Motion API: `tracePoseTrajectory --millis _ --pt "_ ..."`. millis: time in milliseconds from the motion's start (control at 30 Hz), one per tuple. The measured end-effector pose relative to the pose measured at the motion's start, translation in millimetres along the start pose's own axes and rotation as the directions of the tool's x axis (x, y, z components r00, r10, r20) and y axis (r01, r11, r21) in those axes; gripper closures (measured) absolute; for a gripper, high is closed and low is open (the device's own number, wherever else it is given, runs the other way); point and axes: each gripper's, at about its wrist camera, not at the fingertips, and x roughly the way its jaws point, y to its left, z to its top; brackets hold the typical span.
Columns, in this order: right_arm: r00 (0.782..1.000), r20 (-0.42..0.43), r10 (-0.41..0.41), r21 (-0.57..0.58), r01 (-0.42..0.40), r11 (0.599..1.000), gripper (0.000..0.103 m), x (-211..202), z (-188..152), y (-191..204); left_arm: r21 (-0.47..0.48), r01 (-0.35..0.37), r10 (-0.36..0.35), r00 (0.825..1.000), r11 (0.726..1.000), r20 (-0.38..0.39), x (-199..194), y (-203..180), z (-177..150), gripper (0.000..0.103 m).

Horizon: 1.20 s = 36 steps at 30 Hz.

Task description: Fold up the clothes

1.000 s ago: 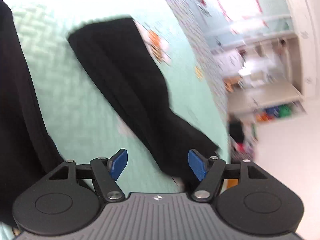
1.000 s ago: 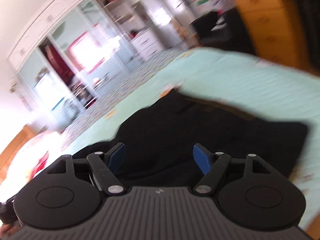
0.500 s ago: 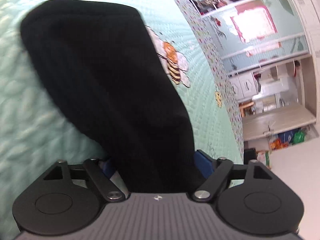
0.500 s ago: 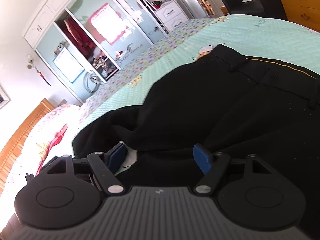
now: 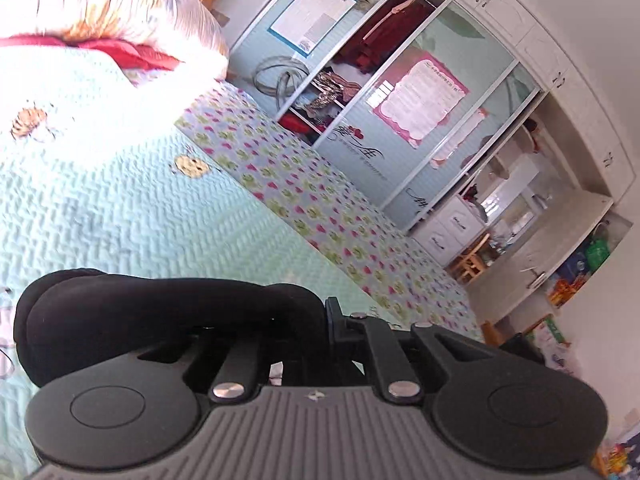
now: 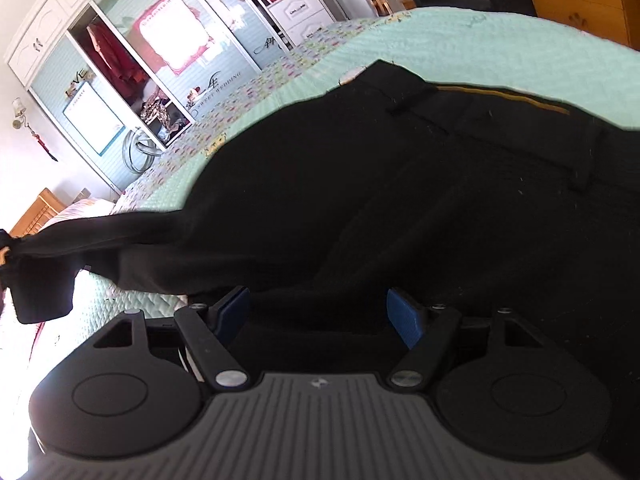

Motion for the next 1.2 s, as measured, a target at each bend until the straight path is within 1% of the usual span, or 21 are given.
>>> tracePoseTrajectory --millis 100,167,200,333,433,467,500,533,567,633,700,767,867,900,933,967,1000,1067,1100,1167,1200 --pt "1.000 -0.009 0.002 -0.009 -0.002 1.000 0.023 4 -4 -2 -0.002 -0.116 0.116 0.993 0.993 -0.040 6 29 -19 0.094" --pt "1.000 -0.009 0.015 -0.025 -0.015 1.000 0.022 5 -4 -4 -0.003 -0.192 0.191 0.979 0.981 -0.065 10 49 -31 0.094" --pt "1.000 -0.011 0.023 -0.022 -0.024 0.999 0.022 5 -4 -5 -0.031 -0.224 0.222 0.973 0.974 -0.068 11 61 -38 0.094" --pt "0.997 -0.033 0.065 -0.005 -0.066 0.998 0.022 4 4 -12 -0.119 -0.293 0.288 0.956 0.949 -0.058 -17 100 -53 0.094" --pt "0.995 -0.062 0.085 -0.018 -0.086 0.996 0.022 4 9 -14 -0.084 -0.343 0.339 0.939 0.936 -0.053 -26 105 -52 0.093" --pt "0.993 -0.071 0.092 -0.018 -0.093 0.995 0.022 4 11 -14 -0.051 -0.380 0.376 0.923 0.924 -0.079 -25 104 -55 0.092" --pt "0.992 -0.081 0.099 -0.017 -0.101 0.995 0.022 4 14 -15 -0.044 -0.413 0.406 0.907 0.910 -0.111 -23 106 -58 0.089" --pt "0.990 -0.092 0.111 -0.012 -0.112 0.994 0.022 4 17 -17 -0.064 -0.435 0.424 0.895 0.898 -0.139 -24 109 -64 0.088" --pt "0.987 -0.102 0.126 -0.004 -0.127 0.992 0.022 3 20 -19 -0.092 -0.442 0.427 0.892 0.892 -0.151 -31 111 -65 0.087" --pt "0.979 -0.112 0.170 0.020 -0.168 0.986 0.022 0 28 -24 -0.120 -0.446 0.423 0.889 0.887 -0.176 -46 111 -64 0.072" --pt "0.972 -0.081 0.223 0.042 -0.220 0.975 0.022 -7 43 -31 -0.107 -0.442 0.423 0.892 0.891 -0.162 -70 105 -66 0.061" --pt "0.967 -0.020 0.252 0.040 -0.251 0.967 0.022 -8 67 -39 -0.050 -0.422 0.413 0.901 0.905 -0.134 -92 93 -69 0.058" --pt "0.966 0.051 0.253 0.030 -0.255 0.967 0.022 5 116 -52 0.094 -0.359 0.366 0.928 0.928 -0.064 -109 63 -79 0.057" --pt "0.964 0.067 0.258 0.035 -0.260 0.965 0.021 17 134 -57 0.169 -0.322 0.335 0.941 0.932 -0.051 -106 50 -85 0.053" --pt "0.962 0.070 0.264 0.042 -0.267 0.963 0.021 32 151 -62 0.253 -0.275 0.299 0.952 0.928 -0.061 -99 35 -92 0.048" --pt "0.962 0.062 0.264 0.048 -0.267 0.962 0.021 48 167 -67 0.329 -0.225 0.263 0.962 0.917 -0.077 -91 21 -99 0.047" --pt "0.964 0.052 0.261 0.055 -0.264 0.963 0.021 65 183 -72 0.361 -0.177 0.231 0.966 0.916 -0.113 -80 10 -105 0.046" --pt "0.967 0.017 0.254 0.083 -0.254 0.964 0.021 102 208 -81 0.417 -0.079 0.170 0.968 0.906 -0.186 -58 -11 -119 0.046" --pt "0.967 -0.002 0.256 0.098 -0.255 0.962 0.021 117 218 -86 0.425 -0.046 0.147 0.967 0.904 -0.207 -48 -19 -125 0.046" --pt "0.968 -0.040 0.249 0.113 -0.244 0.963 0.021 143 232 -92 0.451 -0.003 0.124 0.963 0.892 -0.238 -30 -33 -136 0.046" --pt "0.961 -0.071 0.266 0.127 -0.256 0.958 0.021 155 236 -96 0.468 0.009 0.122 0.961 0.884 -0.249 -21 -40 -142 0.046"
